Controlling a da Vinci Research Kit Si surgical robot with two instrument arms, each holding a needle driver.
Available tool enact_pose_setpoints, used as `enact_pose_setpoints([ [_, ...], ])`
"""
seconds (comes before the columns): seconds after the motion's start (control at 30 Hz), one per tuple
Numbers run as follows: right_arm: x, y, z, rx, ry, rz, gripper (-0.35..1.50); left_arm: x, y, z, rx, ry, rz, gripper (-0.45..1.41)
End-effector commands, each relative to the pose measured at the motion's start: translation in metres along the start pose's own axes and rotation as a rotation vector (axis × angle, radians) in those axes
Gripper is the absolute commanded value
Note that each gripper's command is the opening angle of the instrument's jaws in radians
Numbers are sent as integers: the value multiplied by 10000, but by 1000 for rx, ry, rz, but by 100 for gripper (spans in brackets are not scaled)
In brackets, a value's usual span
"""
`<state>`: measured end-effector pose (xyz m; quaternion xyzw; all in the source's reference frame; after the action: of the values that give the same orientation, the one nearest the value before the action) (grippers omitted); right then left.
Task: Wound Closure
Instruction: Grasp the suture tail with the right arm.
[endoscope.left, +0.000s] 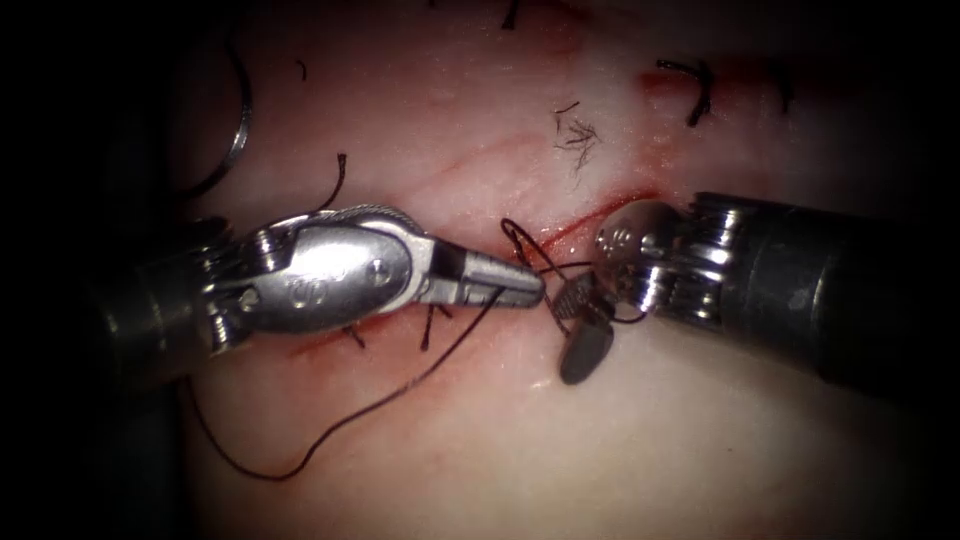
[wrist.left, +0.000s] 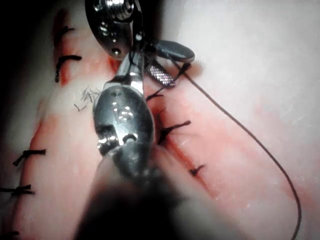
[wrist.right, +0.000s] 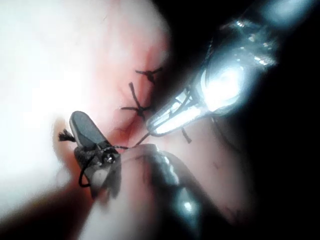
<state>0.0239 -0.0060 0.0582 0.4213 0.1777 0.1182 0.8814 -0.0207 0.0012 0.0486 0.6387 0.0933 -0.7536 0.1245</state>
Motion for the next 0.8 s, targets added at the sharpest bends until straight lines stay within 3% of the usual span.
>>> enact_pose_setpoints([
  [0.03,9,4,4,-3,1,-2,94,-3,-7,4,-3,-5,3,-35],
  [0.17,-1,-1,28,-25,-3,-7,94,-3,-6,3,-6,-7,4,-35],
  [0.37,-9,-3,35,-31,-5,-14,93,-3,-6,2,-7,-6,4,-35],
  [0.53,2,-5,32,-227,17,20,61,-2,-5,2,-8,-9,4,-35],
  [0.6,9,-8,31,-284,-2,62,69,-2,-5,2,-8,-9,4,-35],
  [0.63,11,-9,29,-287,0,73,59,-2,-5,2,-8,-9,4,-35],
  [0.67,15,-11,27,-289,5,92,29,-2,-5,2,-8,-9,4,-35],
  [0.7,17,-13,25,-282,16,114,-15,-2,-5,2,-8,-9,4,-35],
  [0.73,20,-15,24,-283,24,130,-35,-2,-4,2,-8,-9,4,-35],
  [0.8,24,-17,24,-288,32,146,-35,-2,-4,2,-8,-9,4,-35],
])
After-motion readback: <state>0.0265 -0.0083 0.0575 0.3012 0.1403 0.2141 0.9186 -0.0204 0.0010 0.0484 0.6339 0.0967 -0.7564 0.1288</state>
